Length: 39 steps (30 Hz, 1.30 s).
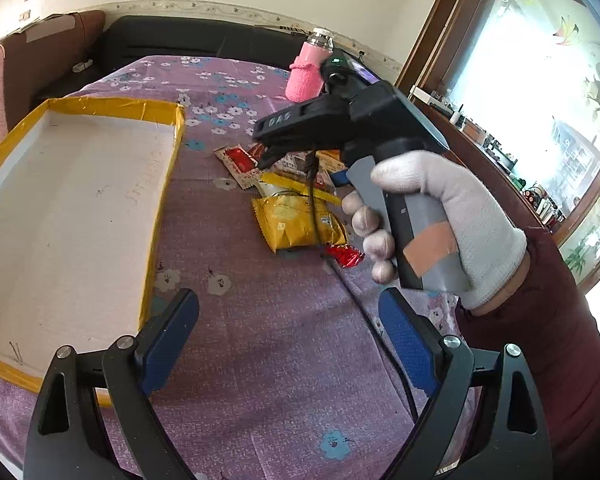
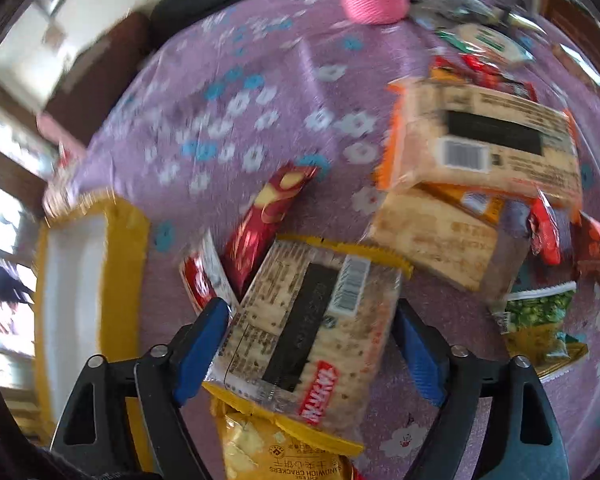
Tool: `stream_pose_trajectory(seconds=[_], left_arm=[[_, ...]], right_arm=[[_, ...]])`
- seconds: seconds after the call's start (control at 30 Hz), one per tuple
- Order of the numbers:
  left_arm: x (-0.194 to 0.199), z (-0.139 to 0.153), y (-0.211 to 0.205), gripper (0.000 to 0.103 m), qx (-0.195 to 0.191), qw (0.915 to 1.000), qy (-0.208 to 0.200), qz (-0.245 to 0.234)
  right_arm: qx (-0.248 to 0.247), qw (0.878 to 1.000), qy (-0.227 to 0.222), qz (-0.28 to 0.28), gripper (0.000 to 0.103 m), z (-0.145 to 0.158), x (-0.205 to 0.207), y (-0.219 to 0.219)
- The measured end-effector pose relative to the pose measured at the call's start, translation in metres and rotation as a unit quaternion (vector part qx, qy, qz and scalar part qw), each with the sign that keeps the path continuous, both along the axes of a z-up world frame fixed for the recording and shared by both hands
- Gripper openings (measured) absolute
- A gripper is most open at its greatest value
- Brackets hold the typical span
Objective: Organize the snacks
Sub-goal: 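Grasp the yellow cracker pack with the left tool while the right tool grasps a biscuit pack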
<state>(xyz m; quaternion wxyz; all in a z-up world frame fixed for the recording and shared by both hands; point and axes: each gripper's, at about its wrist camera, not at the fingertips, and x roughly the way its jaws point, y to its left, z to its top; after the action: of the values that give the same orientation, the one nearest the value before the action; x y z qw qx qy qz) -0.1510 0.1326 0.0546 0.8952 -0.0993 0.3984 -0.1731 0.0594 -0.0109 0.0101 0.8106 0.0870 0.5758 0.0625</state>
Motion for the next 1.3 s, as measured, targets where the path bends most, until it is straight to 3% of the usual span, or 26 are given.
stream_pose_trajectory(seconds=[0.07,0.2,0.37,0.47,0.63,0.83,1.0,1.1,1.13,1.23,1.3], left_arm=[[0.000,0.001,0.002,0.092,0.001,1.0000,-0.002,0.003],[0.004,0.000,0.003,0.092,0.014,0.9998,0.001,0.015],[0.006,0.002,-0.003,0.092,0.058,0.9979,-0.003,0.029],[0.012,0.010,-0.010,0.092,0.071,0.9973,-0.014,0.014],[0.039,0.021,-0.030,0.093,0.089,0.9955,-0.026,-0.021],[0.077,-0.006,-0.061,0.093,0.100,0.9932,0.015,-0.056],[0.104,-0.032,-0.073,0.093,0.130,0.9893,0.045,-0.048],[0.114,-0.042,-0.069,0.092,0.112,0.9900,0.069,-0.052],[0.115,-0.042,-0.067,0.090,0.107,0.9908,0.063,-0.052],[0.117,-0.041,-0.069,0.070,0.100,0.9922,0.054,-0.052],[0.115,-0.041,-0.070,0.069,0.104,0.9922,0.047,-0.050]], right_arm=[[-0.017,1.000,-0.011,0.023,0.085,0.000,-0.004,0.006],[-0.002,0.999,-0.024,0.029,0.079,0.002,-0.015,-0.003],[0.028,0.998,-0.042,0.026,0.081,0.008,-0.032,-0.030],[0.054,0.997,-0.051,0.022,0.084,0.009,-0.038,-0.051],[0.021,0.997,-0.066,0.029,0.086,0.007,-0.048,-0.065],[-0.024,0.992,-0.112,0.056,0.086,0.012,-0.070,-0.077],[0.001,0.988,-0.134,0.073,0.086,0.008,-0.076,-0.089],[0.015,0.988,-0.133,0.078,0.086,0.007,-0.076,-0.093],[0.018,0.988,-0.134,0.079,0.085,0.006,-0.076,-0.093],[0.024,0.988,-0.133,0.080,0.085,0.005,-0.076,-0.093],[0.018,0.987,-0.136,0.084,0.085,0.005,-0.076,-0.092]])
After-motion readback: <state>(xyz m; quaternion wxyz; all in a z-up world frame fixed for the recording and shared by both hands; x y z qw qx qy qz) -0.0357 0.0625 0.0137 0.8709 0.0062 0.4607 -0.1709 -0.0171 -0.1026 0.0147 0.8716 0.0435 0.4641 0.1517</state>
